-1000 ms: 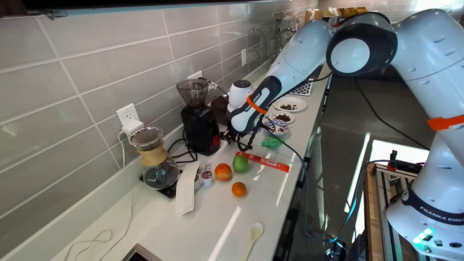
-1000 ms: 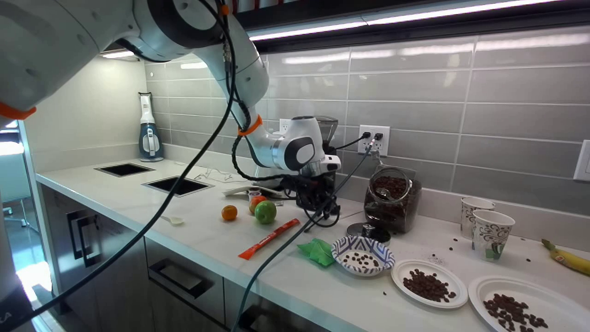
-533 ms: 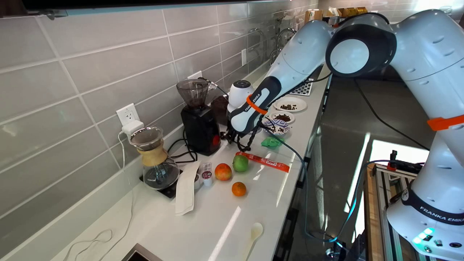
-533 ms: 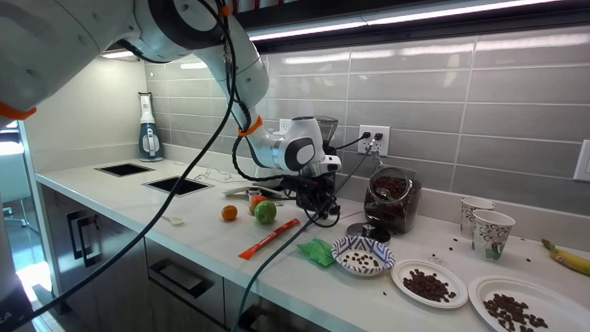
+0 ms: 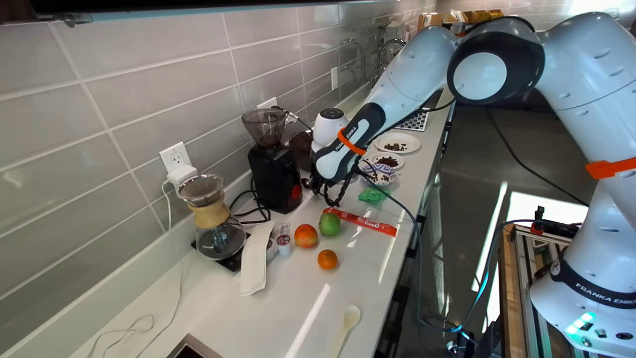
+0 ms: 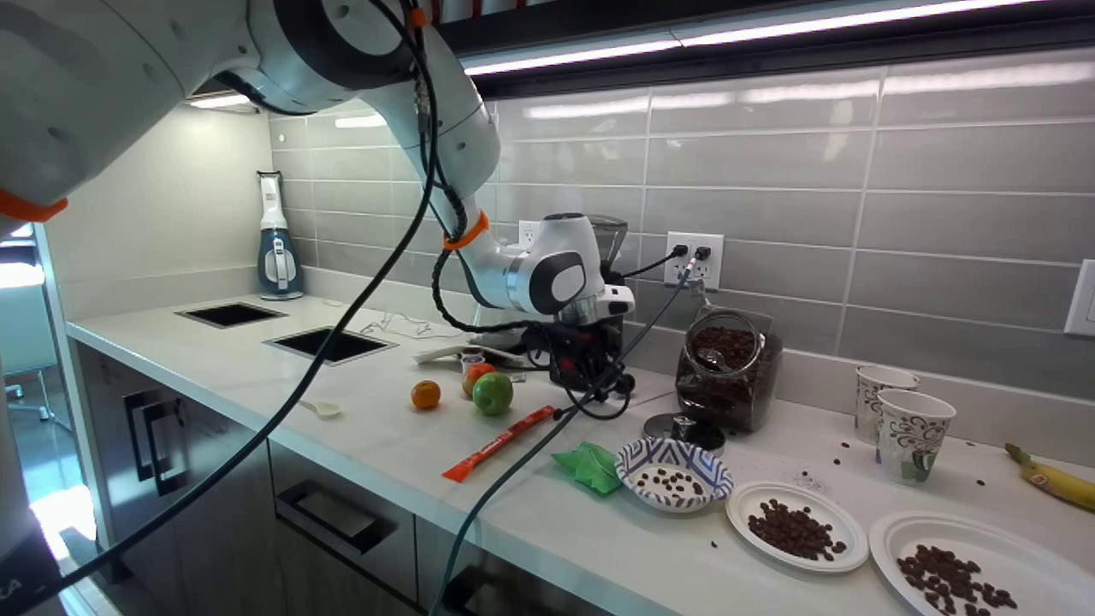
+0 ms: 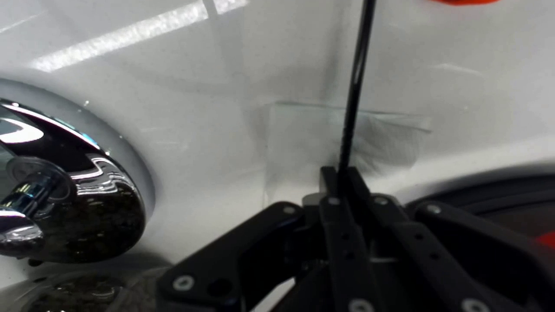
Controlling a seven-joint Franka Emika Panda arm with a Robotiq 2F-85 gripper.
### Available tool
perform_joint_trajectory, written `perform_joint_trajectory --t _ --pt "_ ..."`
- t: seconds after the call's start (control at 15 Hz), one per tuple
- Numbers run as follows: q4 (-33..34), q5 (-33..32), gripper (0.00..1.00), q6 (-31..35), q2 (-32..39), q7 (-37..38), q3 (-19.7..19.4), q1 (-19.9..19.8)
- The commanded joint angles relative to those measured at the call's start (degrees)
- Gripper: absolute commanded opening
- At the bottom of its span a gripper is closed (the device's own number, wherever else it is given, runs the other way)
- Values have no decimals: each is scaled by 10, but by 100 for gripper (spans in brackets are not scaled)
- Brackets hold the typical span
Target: Use the black spoon to place some coffee beans from the glass container on the white plate on the left.
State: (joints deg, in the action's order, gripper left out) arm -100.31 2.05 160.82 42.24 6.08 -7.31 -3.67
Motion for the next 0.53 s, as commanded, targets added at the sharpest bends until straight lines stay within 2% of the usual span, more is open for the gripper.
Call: perform_joint_trajectory --t 0.0,0.13,0.47 --pt "-16 27 1 -45 -40 -11 34 -26" --pt "-23 45 1 -81 -62 -18 54 -41" --pt "-42 58 1 -193 -126 -24 56 -48"
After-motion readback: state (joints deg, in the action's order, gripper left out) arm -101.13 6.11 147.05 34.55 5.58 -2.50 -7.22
